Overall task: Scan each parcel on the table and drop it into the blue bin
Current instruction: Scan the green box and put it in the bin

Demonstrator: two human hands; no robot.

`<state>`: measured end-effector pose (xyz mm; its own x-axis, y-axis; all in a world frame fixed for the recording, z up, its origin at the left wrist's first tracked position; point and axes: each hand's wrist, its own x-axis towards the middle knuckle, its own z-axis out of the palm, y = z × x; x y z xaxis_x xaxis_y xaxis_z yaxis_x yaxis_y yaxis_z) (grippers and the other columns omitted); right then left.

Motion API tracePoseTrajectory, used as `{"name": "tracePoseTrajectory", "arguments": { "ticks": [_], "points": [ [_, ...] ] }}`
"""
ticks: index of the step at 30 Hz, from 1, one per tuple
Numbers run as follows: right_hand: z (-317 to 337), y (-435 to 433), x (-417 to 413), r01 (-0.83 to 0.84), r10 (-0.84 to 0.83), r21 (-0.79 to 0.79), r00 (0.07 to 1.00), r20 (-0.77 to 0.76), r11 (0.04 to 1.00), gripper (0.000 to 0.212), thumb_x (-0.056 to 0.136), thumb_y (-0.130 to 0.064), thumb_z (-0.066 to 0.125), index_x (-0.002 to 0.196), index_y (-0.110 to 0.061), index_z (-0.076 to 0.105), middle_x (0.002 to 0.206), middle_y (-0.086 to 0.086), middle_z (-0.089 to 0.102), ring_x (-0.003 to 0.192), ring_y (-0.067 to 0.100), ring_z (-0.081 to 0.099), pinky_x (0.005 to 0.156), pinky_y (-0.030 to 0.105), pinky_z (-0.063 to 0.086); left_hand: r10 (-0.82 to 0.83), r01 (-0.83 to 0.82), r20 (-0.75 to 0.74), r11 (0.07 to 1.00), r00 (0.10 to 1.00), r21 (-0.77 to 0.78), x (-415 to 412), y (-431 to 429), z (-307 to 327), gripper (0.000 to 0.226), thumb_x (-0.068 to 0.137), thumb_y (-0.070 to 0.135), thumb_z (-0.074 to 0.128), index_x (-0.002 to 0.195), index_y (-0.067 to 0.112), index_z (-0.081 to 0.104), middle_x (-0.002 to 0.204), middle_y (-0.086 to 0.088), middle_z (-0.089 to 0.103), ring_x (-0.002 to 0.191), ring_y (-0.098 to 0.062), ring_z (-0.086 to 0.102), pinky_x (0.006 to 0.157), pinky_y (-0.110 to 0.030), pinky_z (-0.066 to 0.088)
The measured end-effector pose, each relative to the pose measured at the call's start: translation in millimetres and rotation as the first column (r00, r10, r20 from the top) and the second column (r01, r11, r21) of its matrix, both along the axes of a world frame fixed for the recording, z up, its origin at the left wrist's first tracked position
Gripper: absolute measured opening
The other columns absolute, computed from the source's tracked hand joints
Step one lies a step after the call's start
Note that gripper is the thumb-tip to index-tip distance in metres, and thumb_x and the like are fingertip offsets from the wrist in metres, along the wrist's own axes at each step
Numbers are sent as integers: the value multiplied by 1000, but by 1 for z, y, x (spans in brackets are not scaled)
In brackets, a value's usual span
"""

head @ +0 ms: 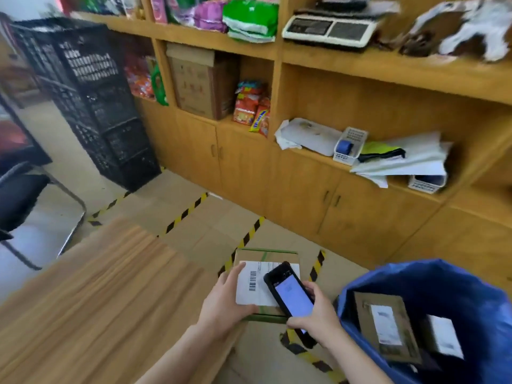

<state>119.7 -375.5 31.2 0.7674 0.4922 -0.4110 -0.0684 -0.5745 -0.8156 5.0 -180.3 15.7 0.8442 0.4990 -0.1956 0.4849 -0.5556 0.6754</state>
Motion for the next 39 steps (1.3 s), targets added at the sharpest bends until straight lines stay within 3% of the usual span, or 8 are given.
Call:
{"name": "tracePoseTrajectory", "arguments": {
  "ticks": [8, 11, 15, 20, 24, 28, 34, 39],
  "points": [
    [-3, -178, 38, 477, -476, 41, 879, -37, 878, 80, 53, -8, 83, 121, -25, 44, 114, -7, 54, 98, 9, 55, 67, 21, 44, -487, 485, -21, 872, 873, -66, 138, -147, 10, 101, 52, 65, 65, 140, 50, 19, 103, 32, 32, 99, -1, 42, 77, -24, 41],
    [-12, -227, 34, 630, -627, 26, 776, -68, 776, 79, 50, -7, 83, 118, -24, 45, 112, -7, 55, 95, 7, 55, 64, 17, 42, -651, 647, -22, 757, 759, -87, 173, -198, 4, 99, 55, 59, 64, 142, 46, 20, 111, 36, 31, 114, -5, 43, 89, -25, 44],
    [-31, -274, 29, 760, -757, -9, 645, -109, 649, 77, 49, -1, 81, 116, -17, 49, 104, -7, 58, 89, 1, 56, 59, 16, 43, -766, 756, -58, 642, 640, -126, 205, -250, -15, 106, 51, 60, 61, 147, 44, 18, 136, 18, 32, 123, -9, 44, 96, -25, 44],
    [-57, -304, 55, 820, -821, -78, 554, -135, 567, 73, 46, -3, 79, 114, -15, 53, 101, -3, 62, 87, 6, 59, 59, 18, 43, -824, 804, -107, 567, 557, -181, 251, -288, -51, 99, 60, 64, 69, 143, 50, 16, 133, 18, 34, 113, 6, 35, 92, -11, 31],
    [-83, -311, 96, 858, -863, -116, 485, -139, 501, 76, 42, -9, 76, 114, -15, 54, 100, -3, 61, 89, 9, 59, 61, 22, 42, -852, 828, -58, 521, 521, -209, 304, -301, -84, 78, 61, 58, 72, 115, 79, 20, 114, 40, 39, 106, 27, 35, 77, 10, 26],
    [-111, -309, 149, 871, -884, -183, 419, -208, 456, 85, 45, -8, 76, 124, -19, 47, 109, -6, 56, 98, 12, 56, 68, 22, 46, -825, 776, -130, 562, 549, -286, 357, -302, -131, 78, 57, 79, 68, 123, 69, 28, 131, 28, 43, 112, 17, 44, 91, -3, 36],
    [-177, -318, 231, 879, -913, -285, 313, -262, 383, 89, 40, -13, 79, 121, -30, 44, 107, -11, 57, 98, 15, 56, 81, 37, 50, -827, 793, -212, 561, 521, -239, 435, -316, -209, 86, 63, 63, 69, 127, 69, 13, 124, 32, 31, 106, 22, 33, 81, 6, 28],
    [-264, -327, 272, 874, -919, -342, 240, -314, 345, 91, 42, -10, 81, 124, -29, 45, 111, -8, 55, 101, 19, 57, 85, 44, 52, -837, 797, -250, 543, 487, -266, 478, -338, -280, 87, 62, 51, 67, 136, 52, 20, 142, 17, 28, 123, -1, 36, 102, -25, 42]
  ]
}}
